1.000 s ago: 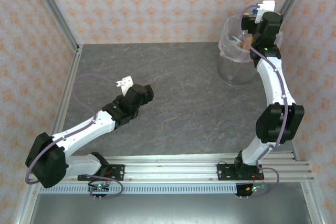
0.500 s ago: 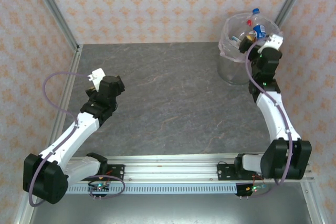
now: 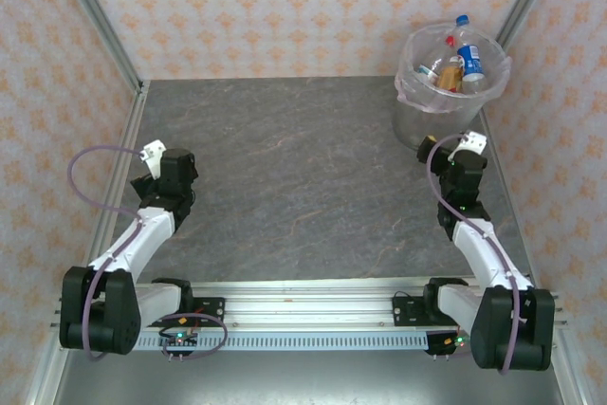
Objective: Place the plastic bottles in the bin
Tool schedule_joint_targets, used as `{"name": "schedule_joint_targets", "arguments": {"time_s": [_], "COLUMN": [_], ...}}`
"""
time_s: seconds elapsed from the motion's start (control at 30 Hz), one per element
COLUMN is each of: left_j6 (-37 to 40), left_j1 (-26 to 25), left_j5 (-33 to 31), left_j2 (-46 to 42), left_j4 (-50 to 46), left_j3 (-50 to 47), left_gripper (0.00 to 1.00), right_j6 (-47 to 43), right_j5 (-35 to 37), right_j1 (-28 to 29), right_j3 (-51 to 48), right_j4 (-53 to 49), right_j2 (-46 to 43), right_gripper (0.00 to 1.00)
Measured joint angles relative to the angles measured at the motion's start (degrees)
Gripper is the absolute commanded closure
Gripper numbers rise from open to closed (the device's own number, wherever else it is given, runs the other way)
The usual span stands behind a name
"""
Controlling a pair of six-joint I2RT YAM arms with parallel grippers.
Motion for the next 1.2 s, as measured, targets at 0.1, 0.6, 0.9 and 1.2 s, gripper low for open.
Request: {"name": "schedule_joint_targets", "arguments": {"time_s": [0.1,0.6,0.9,1.2], "left_j6": [1.7,12.6,14.7,14.8], "left_j1": [0.0,-0.6,-2.4,-2.4], "left_j5": [2.9,13.3,12.4,11.1], "left_j2": [2.6,17.3,19.4,19.4], "left_j4": [4.0,31.3,40.2,41.8], "left_j3": [-0.4,-6.3,-9.6,-9.6], "left_gripper": [0.0,0.0,0.0,0.0], "right_j6": [0.0,0.8,-0.9,-3.8], "right_j5": [-0.3,-4.6,-3.7,0.1], "right_j1": [0.0,0.0,0.0,4.7], "right_j3": [-1.9,-5.7,-11.0,-13.3], "right_j4": [1.3,14.3,23.4,37.6], "right_j2": [3.3,16.5,16.0,27.3], "right_gripper": [0.01,0.01,0.01,0.01]}}
